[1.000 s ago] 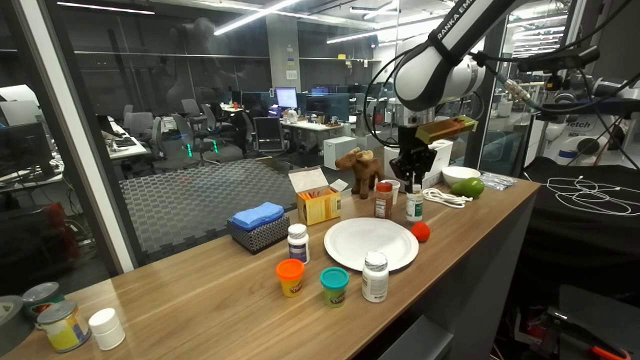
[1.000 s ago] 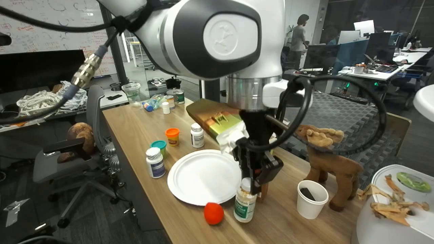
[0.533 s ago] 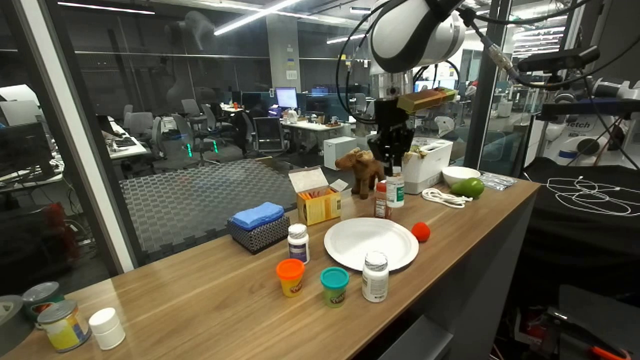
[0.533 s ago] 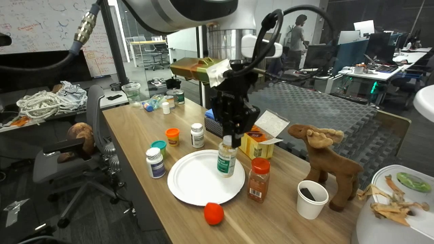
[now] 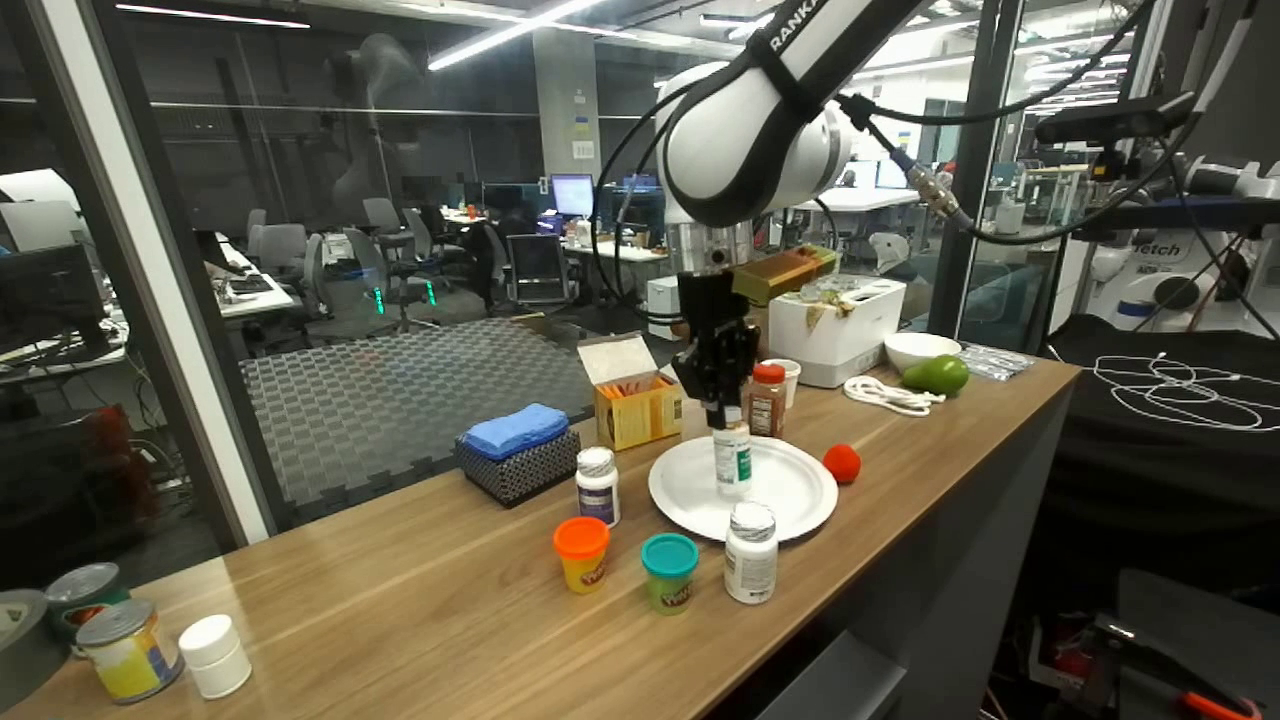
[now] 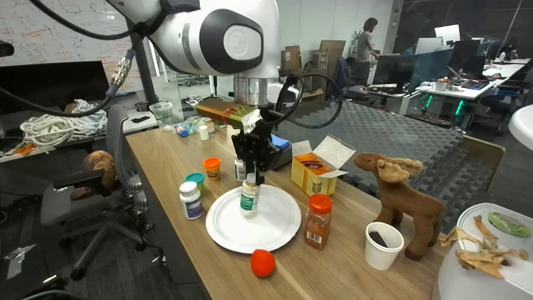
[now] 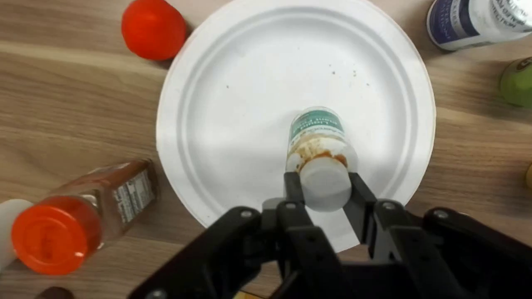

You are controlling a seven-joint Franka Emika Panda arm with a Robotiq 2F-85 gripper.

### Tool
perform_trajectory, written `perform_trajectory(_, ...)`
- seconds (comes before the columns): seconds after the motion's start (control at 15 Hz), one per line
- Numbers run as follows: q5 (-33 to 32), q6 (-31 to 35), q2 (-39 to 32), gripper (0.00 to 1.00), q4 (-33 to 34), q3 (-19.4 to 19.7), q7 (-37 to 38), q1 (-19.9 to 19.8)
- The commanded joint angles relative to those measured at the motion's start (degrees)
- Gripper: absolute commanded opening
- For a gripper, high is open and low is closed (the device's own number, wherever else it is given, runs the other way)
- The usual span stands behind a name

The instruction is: Put the objects on the table on to the plate.

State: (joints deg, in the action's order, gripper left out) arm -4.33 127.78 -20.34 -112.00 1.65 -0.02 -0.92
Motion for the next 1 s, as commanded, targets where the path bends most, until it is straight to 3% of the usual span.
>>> perform_trajectory(0.0, -1.3, 3.9, -3.9, 0.10, 3.9, 0.1, 1.3, 1.2)
perform_trajectory(0.73, -3.1, 9.0, -7.3, 0.10, 7.7, 1.5, 3.6, 1.9)
perform_trajectory(0.8, -3.0, 8.7, -7.2, 0.15, 7.7, 1.4, 3.2, 1.7)
perform_trajectory(0.87, -3.0, 8.6, -6.9, 0.56, 7.4, 1.4, 2.7, 1.6)
perform_trajectory(0.93, -2.8, 8.2, -6.4, 0.56, 7.2, 1.2, 2.3, 1.4)
